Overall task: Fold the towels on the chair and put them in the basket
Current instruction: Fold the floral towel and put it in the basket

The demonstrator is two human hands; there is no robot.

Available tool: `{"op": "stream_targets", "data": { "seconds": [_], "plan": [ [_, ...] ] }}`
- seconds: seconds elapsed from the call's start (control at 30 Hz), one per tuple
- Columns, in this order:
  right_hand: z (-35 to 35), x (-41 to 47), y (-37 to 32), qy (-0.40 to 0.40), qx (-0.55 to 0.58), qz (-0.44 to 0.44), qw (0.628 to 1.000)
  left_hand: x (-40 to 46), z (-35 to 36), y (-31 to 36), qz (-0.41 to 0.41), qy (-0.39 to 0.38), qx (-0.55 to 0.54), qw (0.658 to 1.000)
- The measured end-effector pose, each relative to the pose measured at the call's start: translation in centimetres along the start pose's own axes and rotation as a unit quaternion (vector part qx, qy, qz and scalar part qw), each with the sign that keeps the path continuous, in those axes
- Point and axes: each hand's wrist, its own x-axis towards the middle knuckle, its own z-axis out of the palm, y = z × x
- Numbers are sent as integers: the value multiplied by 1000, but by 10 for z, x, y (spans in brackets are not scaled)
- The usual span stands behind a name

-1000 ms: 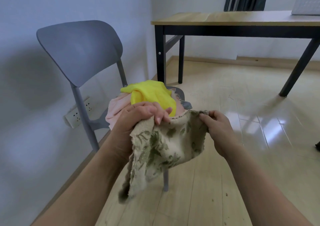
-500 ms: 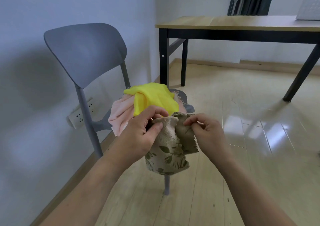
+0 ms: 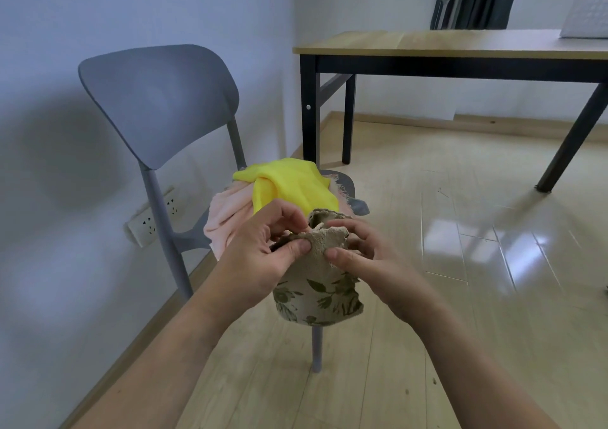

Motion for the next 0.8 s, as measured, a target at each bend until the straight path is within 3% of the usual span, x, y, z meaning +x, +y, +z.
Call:
{"op": "stream_targets", "data": {
  "seconds": [0.27, 0.6, 0.8],
  "plan": [
    [-4, 0, 1, -32, 33, 14, 999, -1, -1, 4, 41, -20, 42, 998],
    [-1, -1, -4, 20, 43, -40, 998, -2, 2, 0, 72, 5, 152, 986],
    [-1, -1, -3, 37, 17, -45, 998, -1, 2, -3, 42, 4, 189, 981]
  ]
}}
